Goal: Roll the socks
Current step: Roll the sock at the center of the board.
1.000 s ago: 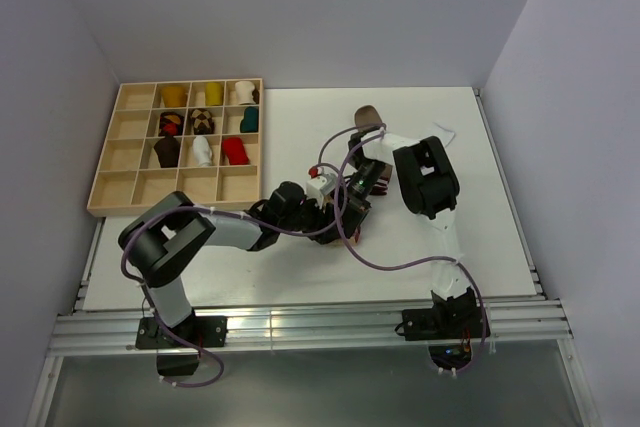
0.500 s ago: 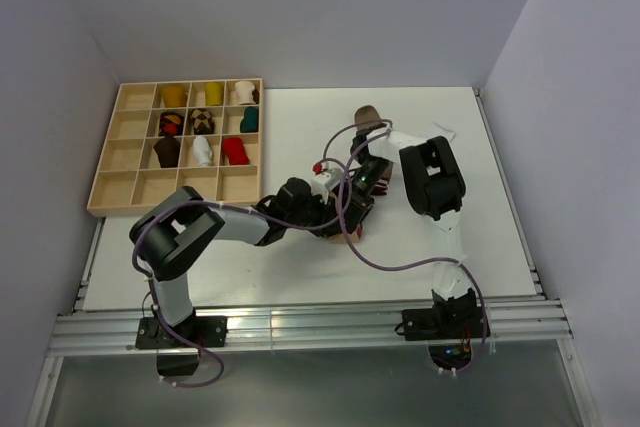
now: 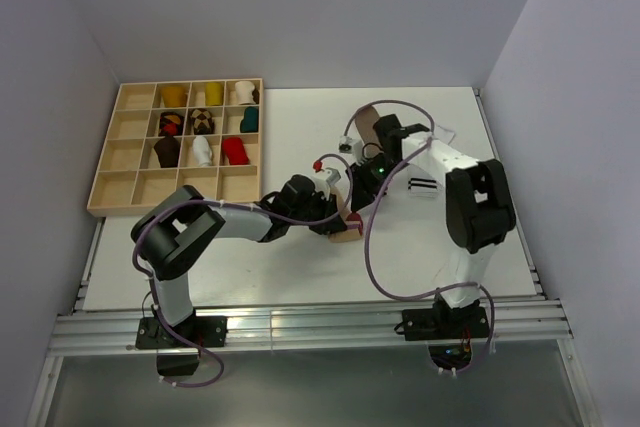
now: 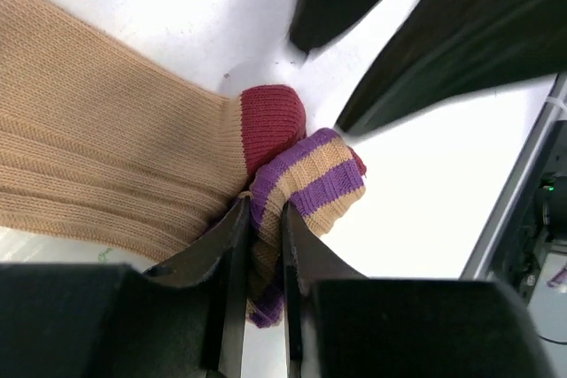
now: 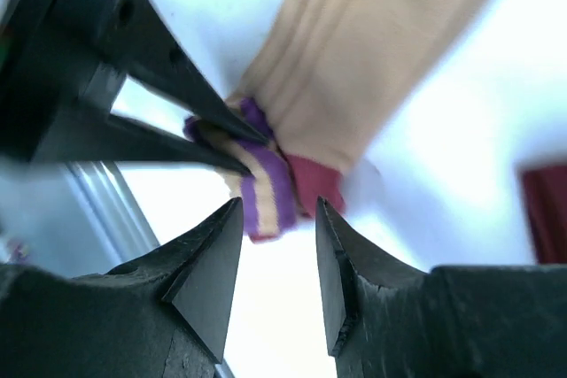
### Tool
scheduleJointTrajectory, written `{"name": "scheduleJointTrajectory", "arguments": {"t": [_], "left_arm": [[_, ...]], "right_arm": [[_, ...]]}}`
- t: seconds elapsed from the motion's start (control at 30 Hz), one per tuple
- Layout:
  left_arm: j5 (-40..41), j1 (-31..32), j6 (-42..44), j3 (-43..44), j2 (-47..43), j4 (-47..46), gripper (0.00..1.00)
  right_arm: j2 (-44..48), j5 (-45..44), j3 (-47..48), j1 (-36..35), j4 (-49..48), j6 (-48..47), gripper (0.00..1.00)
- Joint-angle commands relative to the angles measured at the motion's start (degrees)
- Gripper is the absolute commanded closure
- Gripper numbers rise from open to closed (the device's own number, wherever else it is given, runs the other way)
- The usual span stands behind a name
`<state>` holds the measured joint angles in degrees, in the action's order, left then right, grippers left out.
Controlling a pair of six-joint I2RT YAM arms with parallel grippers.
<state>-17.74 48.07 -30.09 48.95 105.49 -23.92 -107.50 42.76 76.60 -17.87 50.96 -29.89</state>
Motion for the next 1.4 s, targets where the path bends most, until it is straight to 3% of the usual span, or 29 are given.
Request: {"name": "scheduleJointTrajectory", "arguments": {"t": [0.0,0.1,0.27,0.43,0.57,0.7,0.83,1.37], "left_arm": [[-1.8,0.0,-2.3,-2.9,2.1,5.2,1.0],[-5.1,-1.5,-5.8,-5.8,1.9,0.6,1.0],[-18.4,-6.1,-12.0,-9.0,3.8,-7.3,1.0],[-24.1,-9.7,-16.9,-8.8,5.9,-6.3,1.0],[-28.0,-11.7,-18.4,-5.9,8.9,-0.3,1.0],[-27.8,-12.7,-18.8,-2.5,13.0,8.2,1.0],[-26.4,-12.9,-20.6,-1.4,15.1,9.5,1.0],[-25.7,-13.0,-18.6,2.4,15.8,16.3,1.0]], "right_arm": [[7.3,-1.4,-4.8,2.2,-10.3,1.6,0.54],[12.8,-2.5,-10.2,3.0,-15.0,0.8,0.54],[21.4,-2.9,-18.2,3.5,-20.6,-1.8,0.53],[29.3,-2.2,-23.8,2.5,-22.1,-9.5,0.47],[33.6,-4.8,-28.1,-1.5,-23.5,-13.3,0.38],[36.6,-13.1,-34.0,-11.7,-28.8,-14.4,0.36],[37.5,-16.6,-36.4,-17.9,-31.9,-15.6,0.32],[34.2,-28.2,-42.5,-29.1,-43.6,-19.9,0.28]]}}
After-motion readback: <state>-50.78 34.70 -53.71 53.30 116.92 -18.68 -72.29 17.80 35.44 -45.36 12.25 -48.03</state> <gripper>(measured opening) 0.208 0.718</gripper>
